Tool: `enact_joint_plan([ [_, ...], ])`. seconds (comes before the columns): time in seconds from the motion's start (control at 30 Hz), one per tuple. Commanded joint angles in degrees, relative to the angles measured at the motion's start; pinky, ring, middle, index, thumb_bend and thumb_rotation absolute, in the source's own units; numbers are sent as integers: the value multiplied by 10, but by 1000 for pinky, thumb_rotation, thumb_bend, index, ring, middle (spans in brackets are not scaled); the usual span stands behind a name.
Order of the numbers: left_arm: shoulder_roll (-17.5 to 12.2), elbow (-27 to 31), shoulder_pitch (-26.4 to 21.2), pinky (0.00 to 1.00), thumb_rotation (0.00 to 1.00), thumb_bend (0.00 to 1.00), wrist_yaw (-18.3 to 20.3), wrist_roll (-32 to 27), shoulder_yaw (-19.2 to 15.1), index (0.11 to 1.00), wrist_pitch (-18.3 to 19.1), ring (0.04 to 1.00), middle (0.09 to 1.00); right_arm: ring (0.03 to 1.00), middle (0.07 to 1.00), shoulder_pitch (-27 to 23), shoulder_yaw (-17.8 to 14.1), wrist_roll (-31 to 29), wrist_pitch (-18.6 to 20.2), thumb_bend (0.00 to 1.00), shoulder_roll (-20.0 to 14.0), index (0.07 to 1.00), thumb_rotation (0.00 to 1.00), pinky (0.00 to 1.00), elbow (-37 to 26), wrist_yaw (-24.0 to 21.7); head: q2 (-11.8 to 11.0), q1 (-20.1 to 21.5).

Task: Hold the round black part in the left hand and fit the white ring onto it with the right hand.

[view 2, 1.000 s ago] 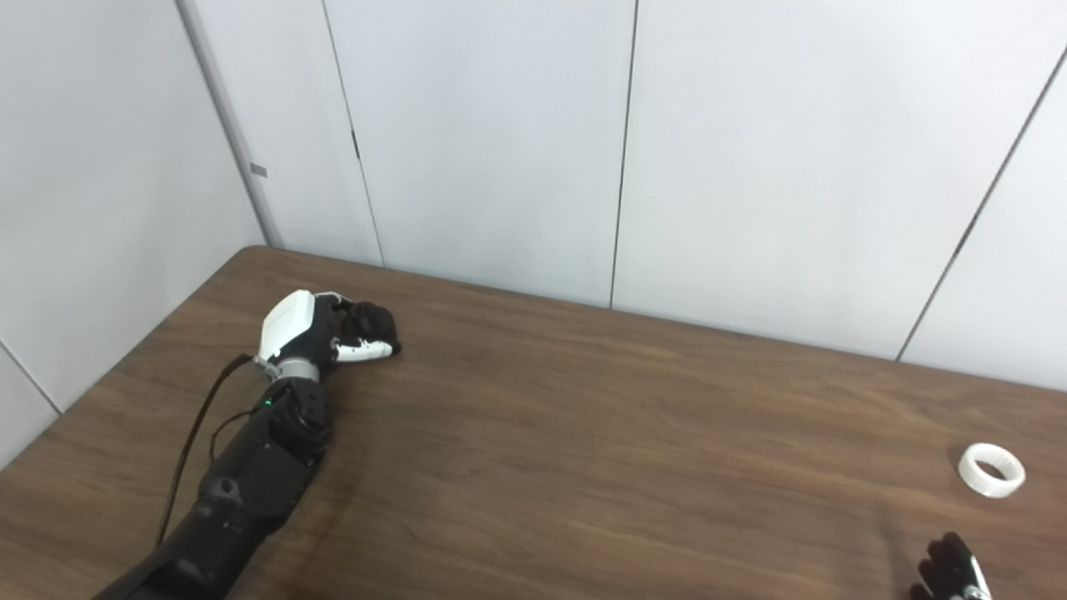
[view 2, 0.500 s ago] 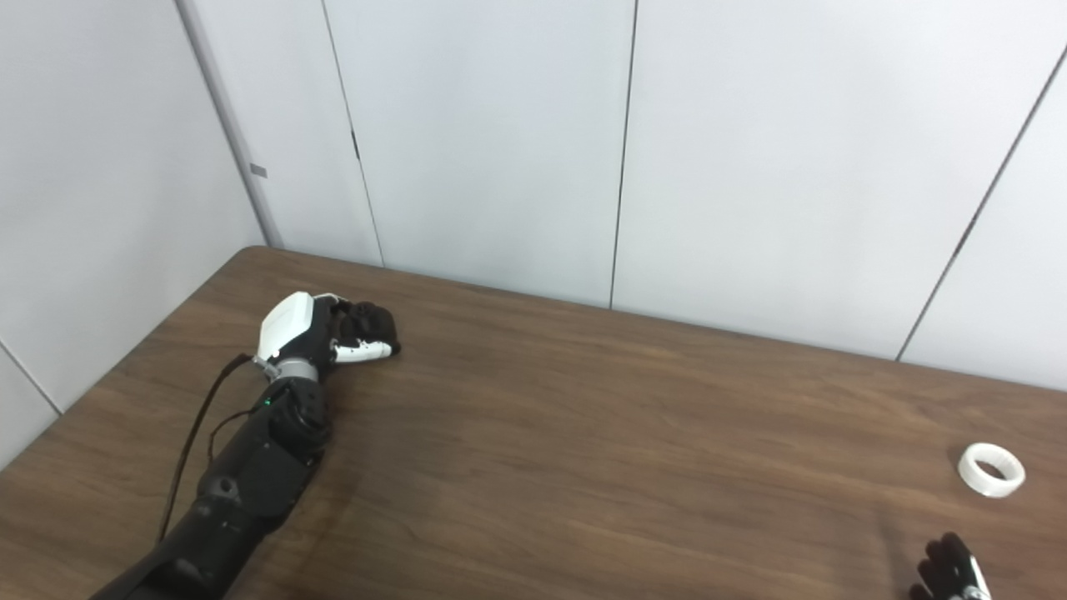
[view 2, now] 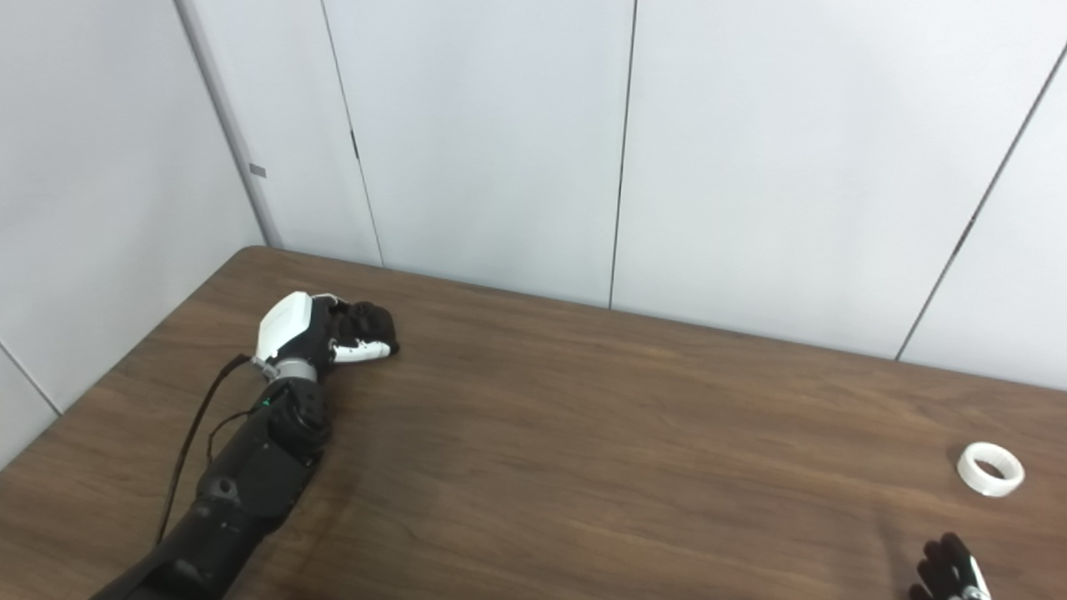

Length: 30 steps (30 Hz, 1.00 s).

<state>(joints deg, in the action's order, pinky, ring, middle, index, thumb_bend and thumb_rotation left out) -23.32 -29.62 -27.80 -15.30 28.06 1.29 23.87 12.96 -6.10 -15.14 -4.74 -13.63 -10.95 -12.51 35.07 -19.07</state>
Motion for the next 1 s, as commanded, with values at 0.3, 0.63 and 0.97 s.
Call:
enact_joint_plan([
  [0.3, -24, 5, -17, 934, 140, 794, -14, 14, 2, 611, 1, 888, 799, 1000, 994, 8, -4, 3, 9, 644, -8, 1000, 1000, 1000, 4, 0, 1, -1],
  [0.63, -20, 4, -13, 892, 44, 520, -23, 4, -10, 485, -29, 877, 774, 1000, 994, 8, -5, 0, 7, 623, -8, 1000, 1000, 1000, 3, -1, 3, 1],
  [0.97, -30, 41, 9, 798, 43, 520, -25, 13, 0, 485, -60, 827, 735, 999, 982, 1, 5, 17, 1, 618, 4, 1000, 1000, 1000, 4, 4, 4, 22],
])
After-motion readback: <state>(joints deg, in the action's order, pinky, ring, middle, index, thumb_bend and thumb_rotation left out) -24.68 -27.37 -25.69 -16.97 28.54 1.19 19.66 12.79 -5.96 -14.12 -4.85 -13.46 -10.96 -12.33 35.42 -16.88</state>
